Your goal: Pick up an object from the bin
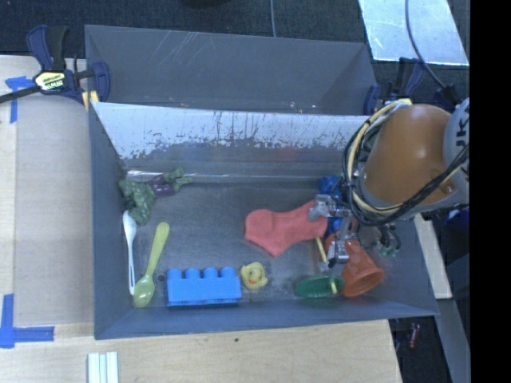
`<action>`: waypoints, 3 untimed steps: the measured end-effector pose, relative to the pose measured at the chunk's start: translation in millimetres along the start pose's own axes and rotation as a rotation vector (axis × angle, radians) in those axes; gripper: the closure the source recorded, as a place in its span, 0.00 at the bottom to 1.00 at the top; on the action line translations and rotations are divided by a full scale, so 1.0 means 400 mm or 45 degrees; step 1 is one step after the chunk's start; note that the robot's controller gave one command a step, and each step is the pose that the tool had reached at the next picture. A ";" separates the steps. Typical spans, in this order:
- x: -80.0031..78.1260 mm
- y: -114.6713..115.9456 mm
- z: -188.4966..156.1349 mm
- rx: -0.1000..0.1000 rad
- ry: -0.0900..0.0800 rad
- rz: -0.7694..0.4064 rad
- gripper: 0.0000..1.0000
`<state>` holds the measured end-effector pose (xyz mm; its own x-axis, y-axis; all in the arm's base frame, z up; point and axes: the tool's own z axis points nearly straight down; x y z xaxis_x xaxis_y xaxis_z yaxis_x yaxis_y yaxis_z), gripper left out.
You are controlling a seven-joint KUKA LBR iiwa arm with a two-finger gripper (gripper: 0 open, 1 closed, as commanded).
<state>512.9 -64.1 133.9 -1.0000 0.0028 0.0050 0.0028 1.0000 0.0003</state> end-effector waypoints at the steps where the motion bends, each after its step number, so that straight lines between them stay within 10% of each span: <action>1: -0.005 0.000 -0.011 0.001 -0.010 -0.003 0.00; 2: -0.141 0.093 0.013 0.002 -0.014 0.009 0.00; 3: -0.188 0.108 0.079 0.002 -0.013 -0.038 0.00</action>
Offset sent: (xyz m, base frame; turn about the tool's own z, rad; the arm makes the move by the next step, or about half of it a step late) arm 0.0681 0.0476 -0.0093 0.0054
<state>587.8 -21.0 101.9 -0.9996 -0.0267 -0.0048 -0.0267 0.9996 -0.0014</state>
